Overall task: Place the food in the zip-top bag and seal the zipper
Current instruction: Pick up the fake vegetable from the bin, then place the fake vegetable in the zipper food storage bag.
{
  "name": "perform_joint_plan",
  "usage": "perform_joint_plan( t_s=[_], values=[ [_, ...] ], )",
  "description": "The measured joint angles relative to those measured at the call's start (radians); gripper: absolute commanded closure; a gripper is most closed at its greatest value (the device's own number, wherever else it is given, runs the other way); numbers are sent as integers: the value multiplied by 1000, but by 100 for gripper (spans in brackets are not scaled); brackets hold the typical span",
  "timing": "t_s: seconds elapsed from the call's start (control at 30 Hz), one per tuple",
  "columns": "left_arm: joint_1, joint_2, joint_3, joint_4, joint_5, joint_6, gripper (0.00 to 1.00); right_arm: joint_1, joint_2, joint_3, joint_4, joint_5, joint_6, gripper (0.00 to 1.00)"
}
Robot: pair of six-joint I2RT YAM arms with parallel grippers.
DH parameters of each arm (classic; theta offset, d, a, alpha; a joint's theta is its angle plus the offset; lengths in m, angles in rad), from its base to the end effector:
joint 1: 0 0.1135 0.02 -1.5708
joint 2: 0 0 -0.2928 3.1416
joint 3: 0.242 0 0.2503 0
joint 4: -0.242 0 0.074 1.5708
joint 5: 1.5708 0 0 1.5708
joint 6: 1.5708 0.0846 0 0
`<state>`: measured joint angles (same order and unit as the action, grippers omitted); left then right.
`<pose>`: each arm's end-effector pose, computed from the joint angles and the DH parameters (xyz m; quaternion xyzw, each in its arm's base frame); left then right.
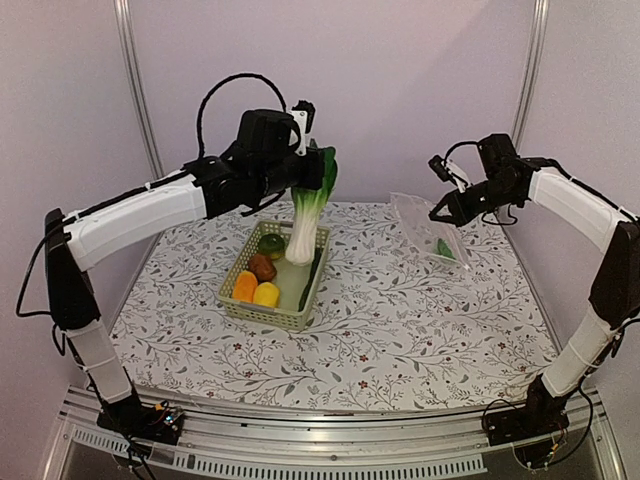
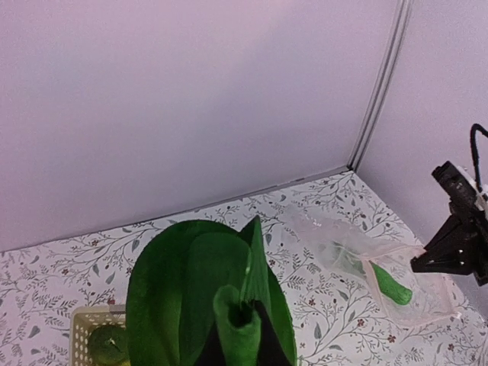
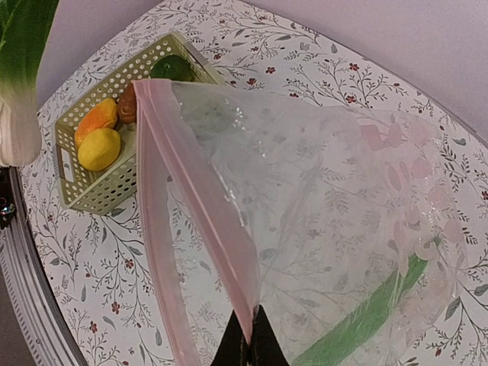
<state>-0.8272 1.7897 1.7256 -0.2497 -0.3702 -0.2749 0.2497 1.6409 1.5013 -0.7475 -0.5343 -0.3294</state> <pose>0.3443 -0.3291 0.3964 0.1127 0.7945 -0.1757 0.5703 0.3597 0.1362 0.3174 -0.3443 0.8456 0.2356 0.3330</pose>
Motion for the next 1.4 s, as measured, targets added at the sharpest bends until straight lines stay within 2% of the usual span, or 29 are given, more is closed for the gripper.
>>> perform_joint_plan(
  t_s=[0.3,0.73,1.03,1.4],
  values=[
    [-149,-64,-89,292,4,181,100,16,-17,16,-47,-8,-1,100],
    [-336,-86,-249,853,51,446,100,60,-43,85,-135,-95,-11,100],
    [-391,36,-159,1158,80,511,100,67,-48,116,-175,-165,-11,100],
    [-395,277,10,1296,89,590,100,78,-49,132,-200,-231,-11,100]
  ],
)
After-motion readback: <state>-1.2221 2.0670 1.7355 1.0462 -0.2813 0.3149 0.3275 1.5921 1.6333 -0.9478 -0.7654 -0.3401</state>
